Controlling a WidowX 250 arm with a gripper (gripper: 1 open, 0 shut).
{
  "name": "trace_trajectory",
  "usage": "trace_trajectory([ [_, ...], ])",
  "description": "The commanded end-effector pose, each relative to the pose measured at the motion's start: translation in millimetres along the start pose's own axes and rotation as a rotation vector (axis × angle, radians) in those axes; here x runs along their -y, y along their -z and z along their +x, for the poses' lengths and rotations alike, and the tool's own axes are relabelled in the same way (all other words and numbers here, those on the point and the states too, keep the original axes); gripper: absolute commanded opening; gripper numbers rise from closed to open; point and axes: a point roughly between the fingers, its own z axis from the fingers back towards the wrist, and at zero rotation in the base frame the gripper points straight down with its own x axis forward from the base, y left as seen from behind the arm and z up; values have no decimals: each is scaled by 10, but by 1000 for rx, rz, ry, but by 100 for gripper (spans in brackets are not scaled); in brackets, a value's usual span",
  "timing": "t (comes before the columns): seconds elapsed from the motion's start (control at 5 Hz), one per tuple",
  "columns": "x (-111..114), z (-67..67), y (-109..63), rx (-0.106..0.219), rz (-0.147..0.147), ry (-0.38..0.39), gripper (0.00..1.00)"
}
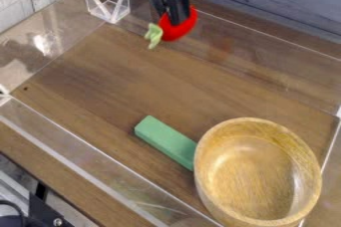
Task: Move the red object to the right side of the table
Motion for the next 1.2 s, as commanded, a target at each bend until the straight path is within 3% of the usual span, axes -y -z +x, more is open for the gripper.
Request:
trace_trajectory([
  [0.0,323,33,-168,38,5,101,0],
  [0.4,566,160,65,-24,-35,169,0],
  [0.8,735,123,429,-82,-55,247,0],
  [1.0,781,133,683,-95,-58,246,0],
])
